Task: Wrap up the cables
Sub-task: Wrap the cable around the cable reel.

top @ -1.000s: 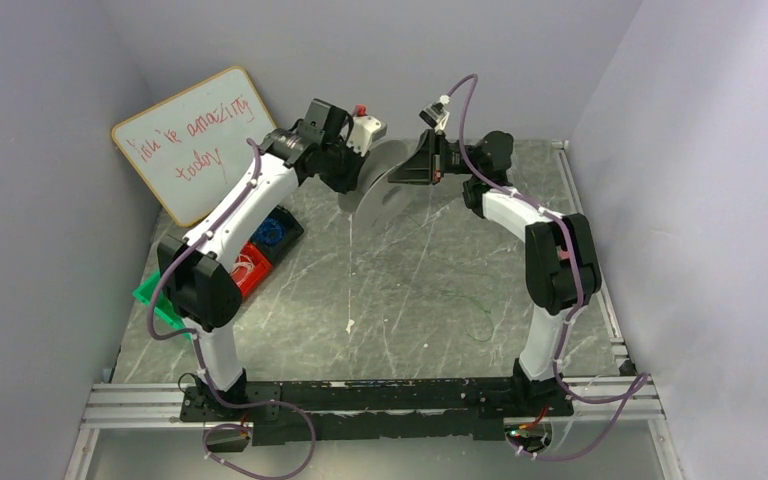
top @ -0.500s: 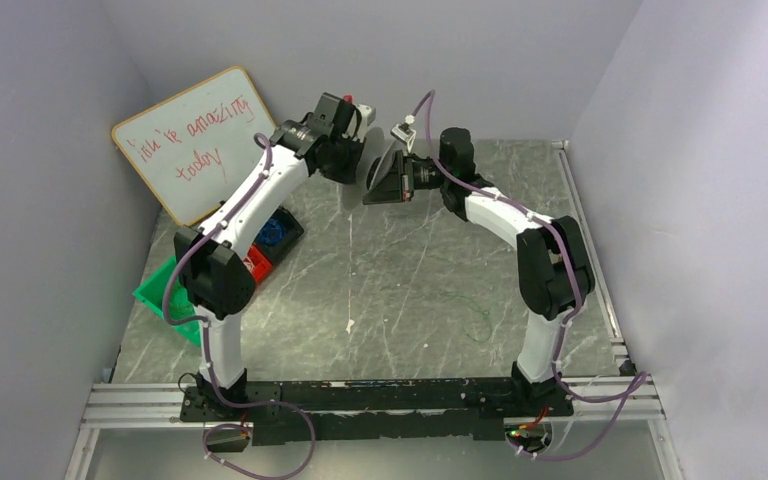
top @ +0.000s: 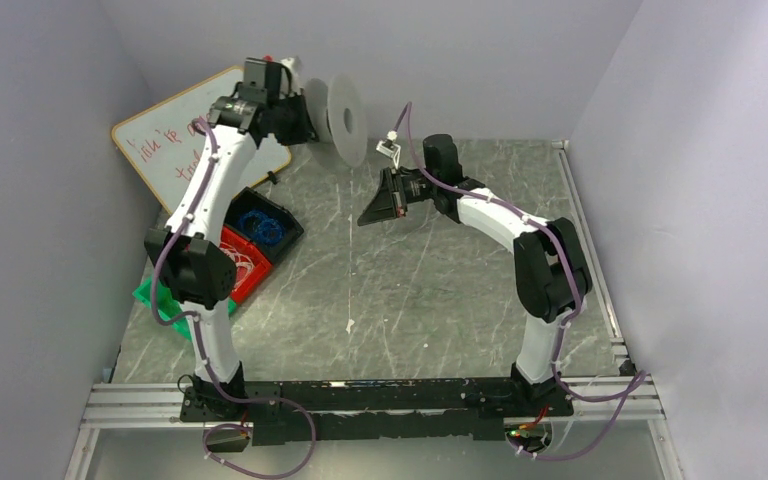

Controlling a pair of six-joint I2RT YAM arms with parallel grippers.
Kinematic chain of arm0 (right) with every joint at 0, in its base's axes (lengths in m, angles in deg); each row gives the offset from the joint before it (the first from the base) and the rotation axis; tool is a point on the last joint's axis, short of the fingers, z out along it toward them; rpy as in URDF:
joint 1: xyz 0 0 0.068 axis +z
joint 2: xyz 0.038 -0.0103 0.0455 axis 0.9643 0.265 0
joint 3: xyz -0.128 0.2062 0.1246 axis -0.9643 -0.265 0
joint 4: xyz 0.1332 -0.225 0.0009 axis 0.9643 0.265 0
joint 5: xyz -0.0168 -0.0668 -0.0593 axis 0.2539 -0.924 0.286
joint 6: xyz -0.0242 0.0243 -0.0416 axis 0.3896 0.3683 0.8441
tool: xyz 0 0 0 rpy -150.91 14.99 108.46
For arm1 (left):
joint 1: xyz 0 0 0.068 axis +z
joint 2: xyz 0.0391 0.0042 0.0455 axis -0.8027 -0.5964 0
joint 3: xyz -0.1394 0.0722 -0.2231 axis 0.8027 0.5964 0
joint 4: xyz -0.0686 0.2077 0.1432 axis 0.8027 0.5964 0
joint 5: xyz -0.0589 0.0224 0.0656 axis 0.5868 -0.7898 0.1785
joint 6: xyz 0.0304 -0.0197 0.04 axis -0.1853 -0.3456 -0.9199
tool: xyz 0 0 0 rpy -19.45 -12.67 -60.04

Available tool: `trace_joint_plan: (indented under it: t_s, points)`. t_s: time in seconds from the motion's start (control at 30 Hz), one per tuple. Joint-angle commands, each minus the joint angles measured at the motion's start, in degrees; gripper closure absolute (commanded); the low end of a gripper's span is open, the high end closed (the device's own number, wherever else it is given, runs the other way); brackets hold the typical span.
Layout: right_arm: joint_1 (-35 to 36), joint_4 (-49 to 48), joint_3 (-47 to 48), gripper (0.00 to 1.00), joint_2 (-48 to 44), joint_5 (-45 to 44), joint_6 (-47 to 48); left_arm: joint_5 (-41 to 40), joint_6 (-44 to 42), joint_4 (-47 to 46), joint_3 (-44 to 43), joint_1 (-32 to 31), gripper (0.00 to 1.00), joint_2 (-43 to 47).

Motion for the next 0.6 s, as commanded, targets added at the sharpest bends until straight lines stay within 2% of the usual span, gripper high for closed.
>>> trace_joint_plan:
  t_s: [0.0,0.13,0.37,0.47,0.57]
  points:
    - [-0.11,1.63,1.02,0.93,-0.50,2.33,3.58,12.18,4.90,-7.78,-2.51,4.52,0.98,3.87]
    - [-0.42,-1.59,0.37,0.94,1.17,3.45,1.28,23.76,6.71,-11.91,0.10,8.90,0.98,5.96]
    - [-3.66,-19.46,-3.37,0.95,4.53,5.56,-14.05,41.52,7.17,-20.19,6.01,13.67,0.98,9.23]
    - [-6.11,-29.90,-5.12,0.95,5.68,5.82,-23.33,48.21,3.44,-21.43,7.93,14.01,0.98,10.83]
    - [-8.59,-35.84,-5.42,0.95,6.54,5.72,-30.34,52.95,-4.33,-18.71,9.66,13.94,0.98,12.44]
